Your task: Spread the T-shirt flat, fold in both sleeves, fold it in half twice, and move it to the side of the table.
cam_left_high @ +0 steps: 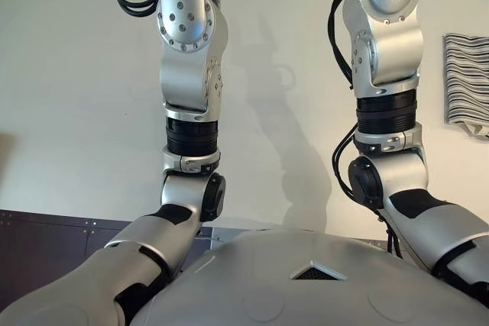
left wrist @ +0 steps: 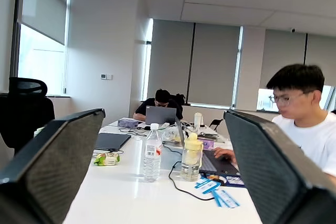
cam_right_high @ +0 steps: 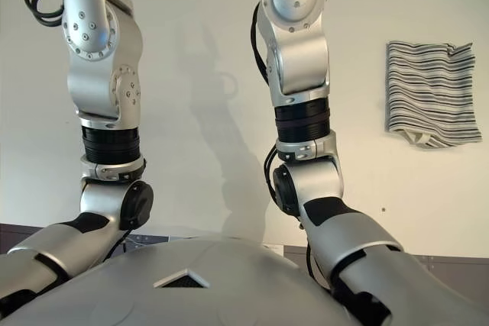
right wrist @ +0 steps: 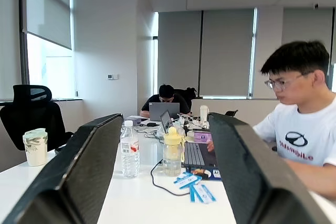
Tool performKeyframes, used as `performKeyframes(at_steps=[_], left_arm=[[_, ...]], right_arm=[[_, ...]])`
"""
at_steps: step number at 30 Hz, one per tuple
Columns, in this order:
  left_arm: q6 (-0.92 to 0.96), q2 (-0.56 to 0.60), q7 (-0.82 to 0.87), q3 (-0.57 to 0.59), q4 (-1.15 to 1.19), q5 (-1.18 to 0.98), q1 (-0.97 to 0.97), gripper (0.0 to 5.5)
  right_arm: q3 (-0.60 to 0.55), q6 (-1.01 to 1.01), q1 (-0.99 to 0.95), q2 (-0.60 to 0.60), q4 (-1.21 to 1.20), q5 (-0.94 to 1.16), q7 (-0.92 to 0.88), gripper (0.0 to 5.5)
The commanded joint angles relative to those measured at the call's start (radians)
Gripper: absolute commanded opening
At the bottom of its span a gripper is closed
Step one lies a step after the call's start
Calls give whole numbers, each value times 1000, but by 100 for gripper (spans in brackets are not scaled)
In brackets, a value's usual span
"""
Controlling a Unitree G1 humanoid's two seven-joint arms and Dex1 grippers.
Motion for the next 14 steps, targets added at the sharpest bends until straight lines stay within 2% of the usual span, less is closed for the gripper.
performKeyframes(at_steps=[1,6,10,14], left_arm=[[42,-21,55,43,-36,-15,-66,387],[53,-19,51,50,-42,-19,-91,308],[231,-87,184,178,-138,-177,-244,303],[350,-59,256,167,-221,-192,-411,303]], right_arm=[[-35,57,-69,-6,-65,12,-15,297],[-25,77,-104,-5,-77,-18,-23,297],[-142,246,-224,44,-165,131,-62,297],[-211,314,-389,22,-272,237,-81,297]])
